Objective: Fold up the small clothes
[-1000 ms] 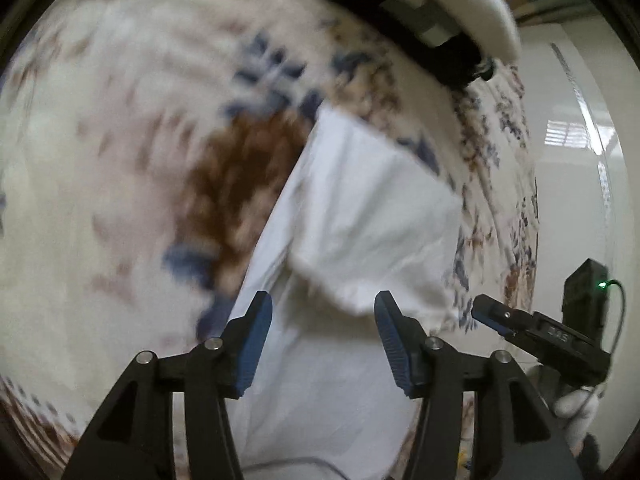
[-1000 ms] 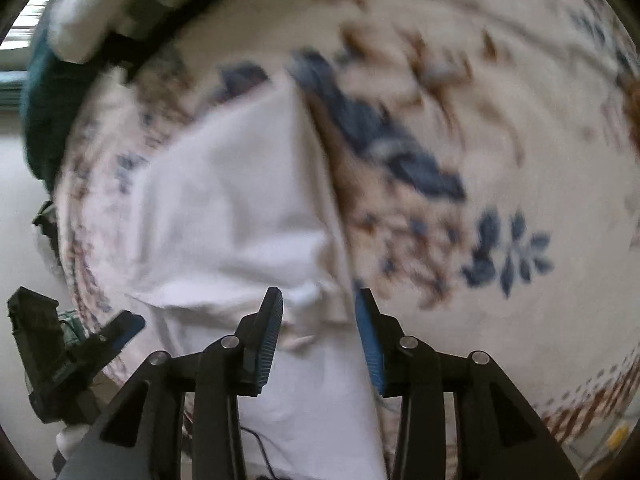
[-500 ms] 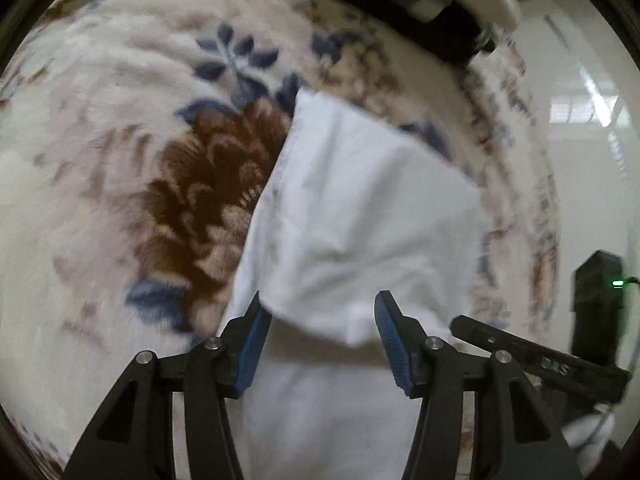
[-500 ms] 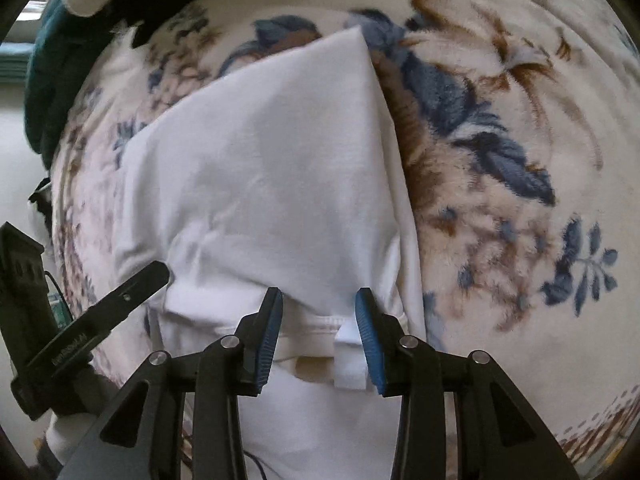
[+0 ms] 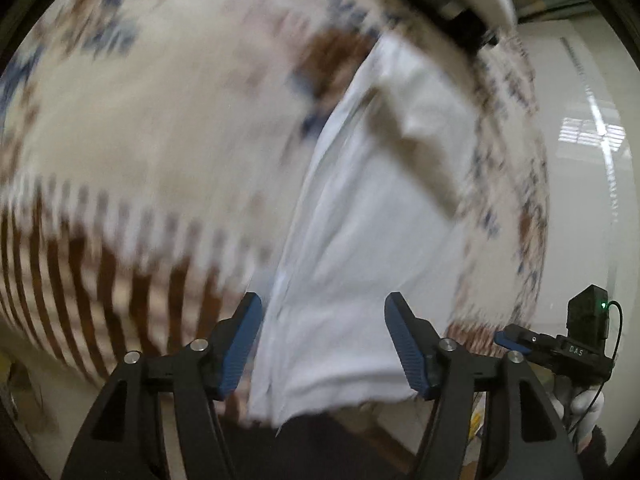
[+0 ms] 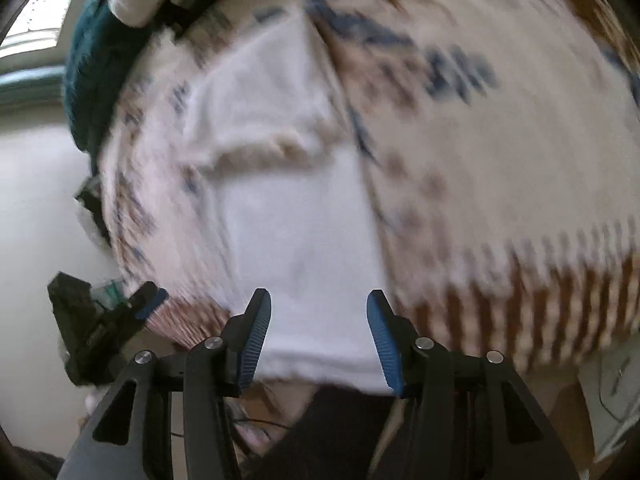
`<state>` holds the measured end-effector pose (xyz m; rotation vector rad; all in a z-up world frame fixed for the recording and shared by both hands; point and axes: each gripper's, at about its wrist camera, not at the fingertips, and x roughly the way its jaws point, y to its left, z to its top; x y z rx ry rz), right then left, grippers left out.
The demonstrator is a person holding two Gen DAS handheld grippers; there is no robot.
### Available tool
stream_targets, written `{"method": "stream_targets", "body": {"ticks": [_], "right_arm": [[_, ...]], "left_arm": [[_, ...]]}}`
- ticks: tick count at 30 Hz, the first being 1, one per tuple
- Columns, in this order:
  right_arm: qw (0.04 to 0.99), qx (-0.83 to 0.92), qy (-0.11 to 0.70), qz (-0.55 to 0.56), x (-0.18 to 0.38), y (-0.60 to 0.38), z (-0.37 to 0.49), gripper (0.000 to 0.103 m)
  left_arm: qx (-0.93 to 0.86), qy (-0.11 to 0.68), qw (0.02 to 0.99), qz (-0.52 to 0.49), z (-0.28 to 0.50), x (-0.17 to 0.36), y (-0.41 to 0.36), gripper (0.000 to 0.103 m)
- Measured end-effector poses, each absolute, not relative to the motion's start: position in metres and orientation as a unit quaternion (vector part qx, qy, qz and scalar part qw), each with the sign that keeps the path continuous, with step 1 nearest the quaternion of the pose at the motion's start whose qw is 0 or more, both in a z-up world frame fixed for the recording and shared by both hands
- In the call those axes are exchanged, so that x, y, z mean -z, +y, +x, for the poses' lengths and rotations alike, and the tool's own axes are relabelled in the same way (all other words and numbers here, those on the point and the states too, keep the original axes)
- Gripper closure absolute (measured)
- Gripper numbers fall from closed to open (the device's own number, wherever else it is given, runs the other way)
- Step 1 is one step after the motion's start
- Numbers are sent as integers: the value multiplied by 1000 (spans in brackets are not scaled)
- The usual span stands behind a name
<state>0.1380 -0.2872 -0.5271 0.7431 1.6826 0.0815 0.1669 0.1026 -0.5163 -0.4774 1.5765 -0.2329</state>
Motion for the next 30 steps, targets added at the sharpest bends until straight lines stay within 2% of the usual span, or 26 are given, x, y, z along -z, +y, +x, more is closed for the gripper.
{"method": "stream_targets", "body": {"ticks": [8,14,15,16,17,18,19,20,22,24,30], "right_arm": [[541,-45,751,376,603,-274,67,51],[503,-65,746,432,646,-250,57,51],[501,-63,746,434,650,-247,55,51],[501,-60,746,435,653,-243,55,51],[502,-59,744,436,656,-239,55,51],[504,-56,742,438,656,-236,57,51],[506,-55,739,441,655,-234,57,53],[509,-57,737,441,653,-233,58,69],[516,-65,738,430,645,-232,57,92],[519,-73,735,431,635,-232,56,97],[525,-98,704,469,587,-240,66,98]], "left_arm": [[105,755,588,-271,103,604,97,42],[121,744,604,-261,93,598,85,45],[127,742,608,-253,92,595,81,50],[130,742,609,-248,92,593,79,79],[131,745,608,-243,92,594,77,98],[134,741,611,-244,90,590,76,98],[135,737,614,-246,92,587,79,98],[135,734,617,-248,91,583,80,98],[136,727,619,-265,88,575,84,99],[134,720,617,-287,88,565,90,99],[143,687,617,-356,111,518,101,99]]}}
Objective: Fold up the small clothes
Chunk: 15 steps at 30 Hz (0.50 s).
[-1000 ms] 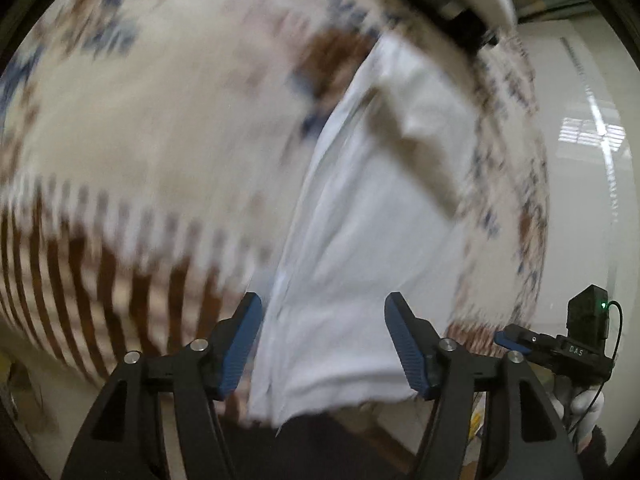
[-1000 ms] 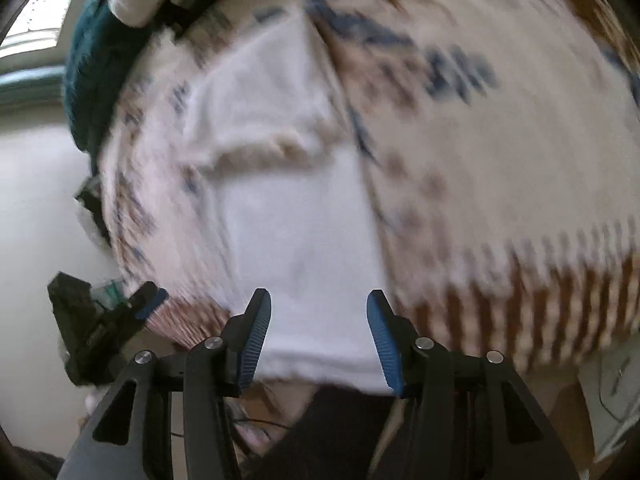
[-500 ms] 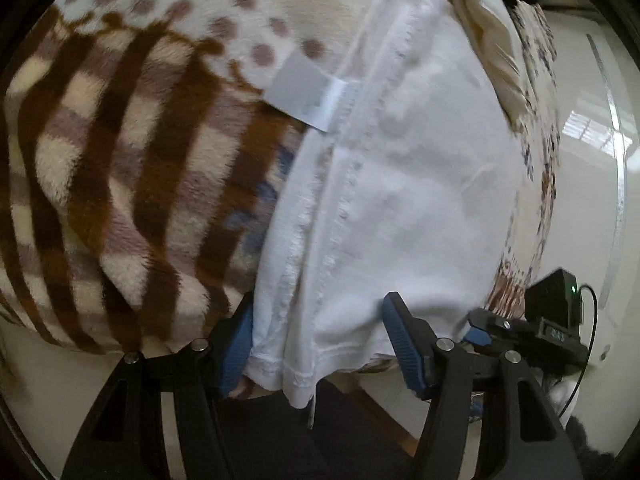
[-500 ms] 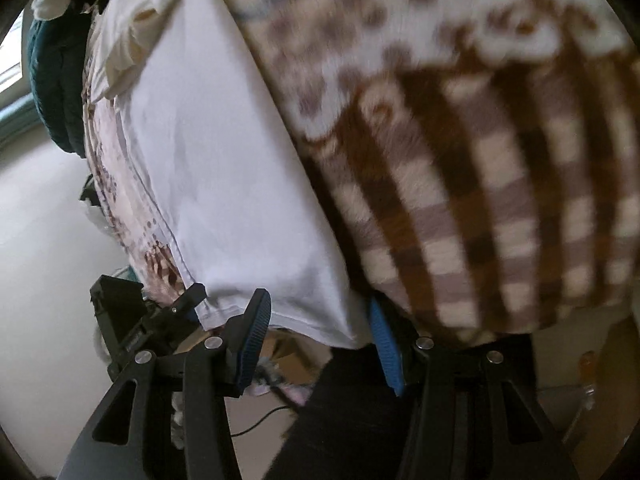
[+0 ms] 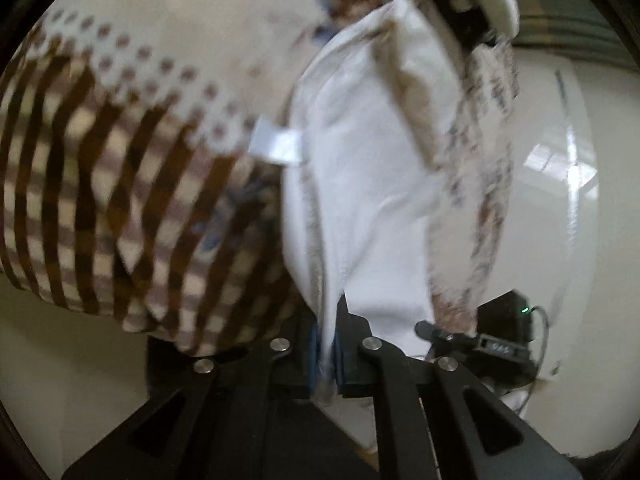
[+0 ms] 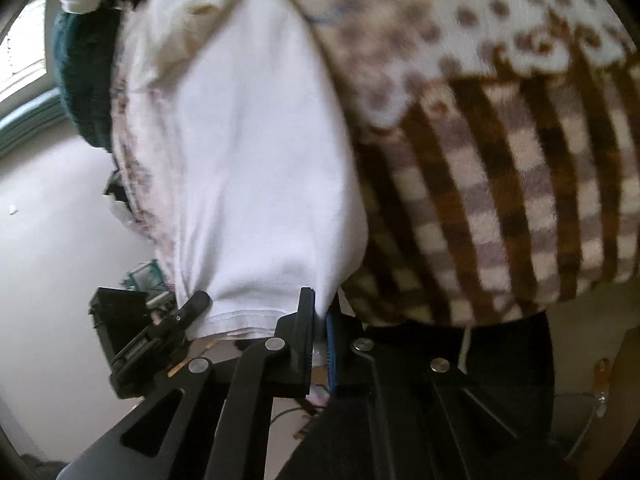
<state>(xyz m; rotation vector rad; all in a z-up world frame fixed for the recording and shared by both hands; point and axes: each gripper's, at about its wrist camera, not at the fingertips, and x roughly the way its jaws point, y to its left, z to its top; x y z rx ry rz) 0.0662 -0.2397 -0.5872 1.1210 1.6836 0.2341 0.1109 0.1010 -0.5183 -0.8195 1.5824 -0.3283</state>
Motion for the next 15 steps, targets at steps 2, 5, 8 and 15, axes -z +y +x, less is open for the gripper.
{"method": "stream_targets", "body": {"ticks": [2,5,8,15], "right_arm": [[530,-105,689,483,570,-249,78,98],[544,-110,666,499,545,-261,104,99],[563,-112,639,512,528,-276,144,99],[612,-77,580,532,521,-309,266,99]], "left_arm": [[148,672,621,-376,129,503,102,99],[164,648,628,-399,168,486,102,99],[177,625,634,-420,223,479,97,99],[191,594,652,-430,350,496,74,98]]}}
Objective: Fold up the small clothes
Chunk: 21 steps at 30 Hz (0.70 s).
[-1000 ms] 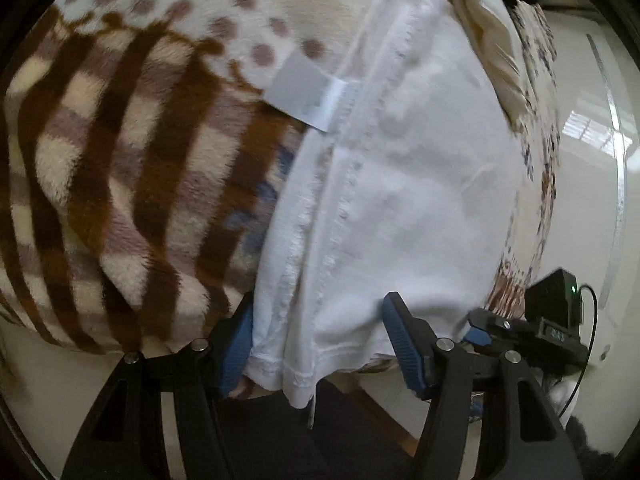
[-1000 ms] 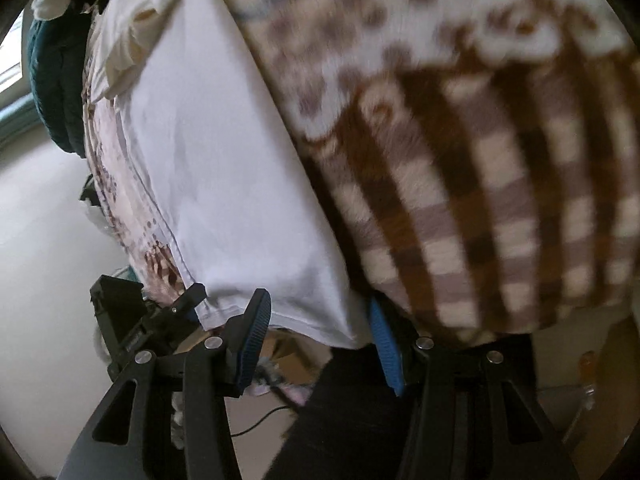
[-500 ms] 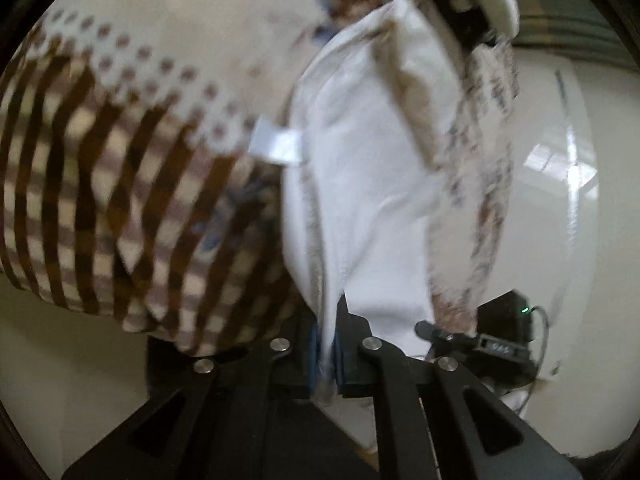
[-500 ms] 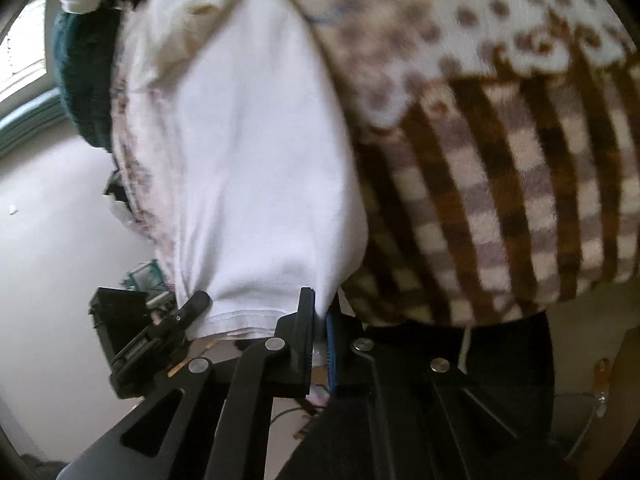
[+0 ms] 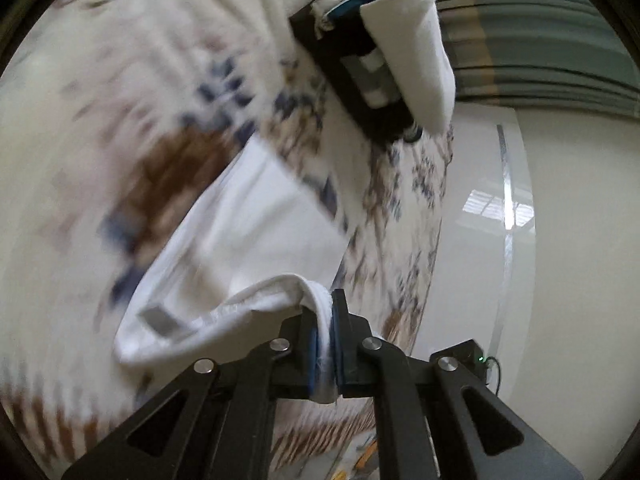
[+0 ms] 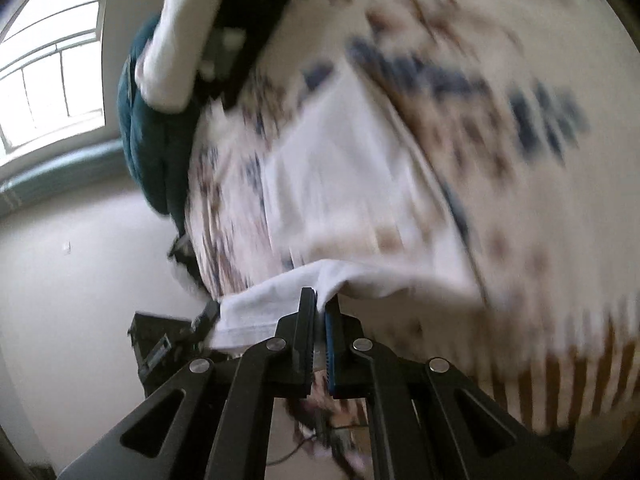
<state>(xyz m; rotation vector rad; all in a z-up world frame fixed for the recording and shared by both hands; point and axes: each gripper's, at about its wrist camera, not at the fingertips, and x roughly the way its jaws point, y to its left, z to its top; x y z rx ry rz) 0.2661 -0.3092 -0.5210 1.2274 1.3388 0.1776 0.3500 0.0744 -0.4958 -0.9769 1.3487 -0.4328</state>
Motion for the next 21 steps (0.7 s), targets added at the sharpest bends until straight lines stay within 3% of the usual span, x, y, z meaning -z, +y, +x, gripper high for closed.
{"method": "stream_targets", "body": {"ticks": [3,5,6,8,11,17,21], "right_arm": [[621,-29,566,541,538,-328,316,98],[607,-12,561,562,555,-338,345,94],[603,-18,549,578,562,-342,361,92],[610,-17,539,581,565,-344,378,62],[636,-16,545,546,556,-342,389,49],[667,-4,617,417,569,-331,374,49],[661,12,633,403,599,-332,382,49]], "left_arm": [[170,601,665,-409,408,515,68,91],[163,601,669,-406,427,520,71,66],[163,595,671,-412,436,522,75,63],[164,588,674,-417,445,521,83,52],[160,586,692,-390,447,517,93,51],[169,635,710,-253,445,545,70,51],[168,662,683,-257,456,587,57,53]]}}
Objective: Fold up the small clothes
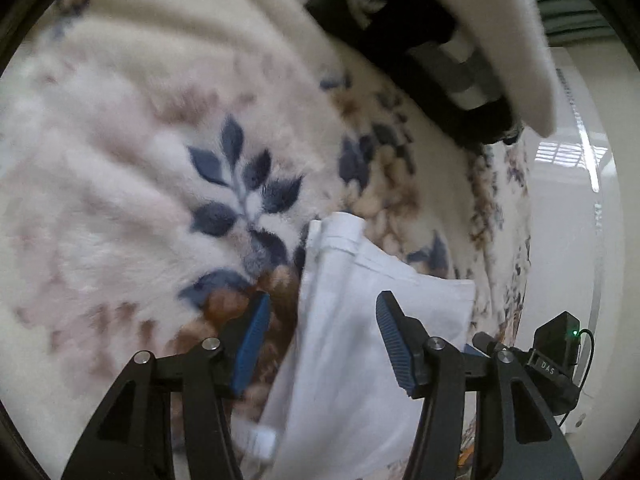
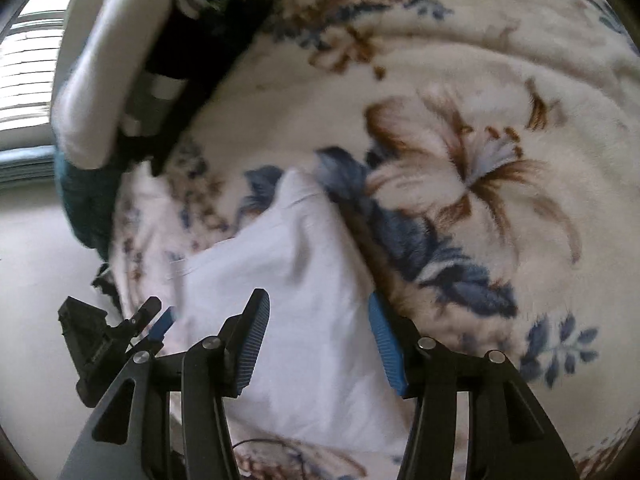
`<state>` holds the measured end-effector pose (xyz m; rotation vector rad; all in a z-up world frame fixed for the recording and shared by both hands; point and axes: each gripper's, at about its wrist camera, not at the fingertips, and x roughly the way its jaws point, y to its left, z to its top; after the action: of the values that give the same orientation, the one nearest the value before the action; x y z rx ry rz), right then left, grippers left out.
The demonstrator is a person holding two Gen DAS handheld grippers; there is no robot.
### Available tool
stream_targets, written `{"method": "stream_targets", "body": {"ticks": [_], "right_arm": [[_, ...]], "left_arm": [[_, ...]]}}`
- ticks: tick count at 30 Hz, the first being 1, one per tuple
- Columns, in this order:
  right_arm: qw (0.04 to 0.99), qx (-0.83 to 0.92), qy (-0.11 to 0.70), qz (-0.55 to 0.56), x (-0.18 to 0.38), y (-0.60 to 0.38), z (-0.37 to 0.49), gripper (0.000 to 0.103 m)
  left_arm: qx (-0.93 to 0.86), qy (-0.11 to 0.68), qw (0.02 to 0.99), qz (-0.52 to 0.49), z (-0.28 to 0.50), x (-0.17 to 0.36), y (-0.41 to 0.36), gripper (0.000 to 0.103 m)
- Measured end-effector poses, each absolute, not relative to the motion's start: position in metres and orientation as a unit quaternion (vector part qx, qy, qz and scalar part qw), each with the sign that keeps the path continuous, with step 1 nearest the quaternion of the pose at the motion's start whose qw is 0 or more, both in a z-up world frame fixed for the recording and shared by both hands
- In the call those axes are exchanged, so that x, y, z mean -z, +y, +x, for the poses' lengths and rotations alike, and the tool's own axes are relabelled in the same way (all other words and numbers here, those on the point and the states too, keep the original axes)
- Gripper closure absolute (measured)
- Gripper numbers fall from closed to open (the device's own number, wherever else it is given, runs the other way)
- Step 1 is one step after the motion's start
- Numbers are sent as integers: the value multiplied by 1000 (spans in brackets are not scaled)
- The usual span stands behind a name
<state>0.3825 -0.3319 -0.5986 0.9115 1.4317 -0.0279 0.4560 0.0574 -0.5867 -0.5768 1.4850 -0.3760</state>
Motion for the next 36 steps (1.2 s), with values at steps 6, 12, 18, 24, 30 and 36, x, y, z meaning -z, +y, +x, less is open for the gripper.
{"method": "stream_targets", "body": {"ticks": [6,12,18,24,30,36], "right_arm": [[689,25,599,406,607,-333,411,99],[697,40,601,389,606,-333,425,101],[673,22,627,392,617,-340,430,100],[657,-35,638,400,598,-353,406,43],[630,-69,672,383,608,-343,366,43],[617,-68,661,421,625,-330,352,91]], "left_arm": [[169,637,706,-261,466,581,53,100],[153,647,700,-260,476,587,56,100],[161,660,669,-301,473,591,71,79],[193,654,655,-325,426,572,92,37],[200,658,662,-298,384,575,72,72],[170,656,689,-255,381,568,63,95]]}}
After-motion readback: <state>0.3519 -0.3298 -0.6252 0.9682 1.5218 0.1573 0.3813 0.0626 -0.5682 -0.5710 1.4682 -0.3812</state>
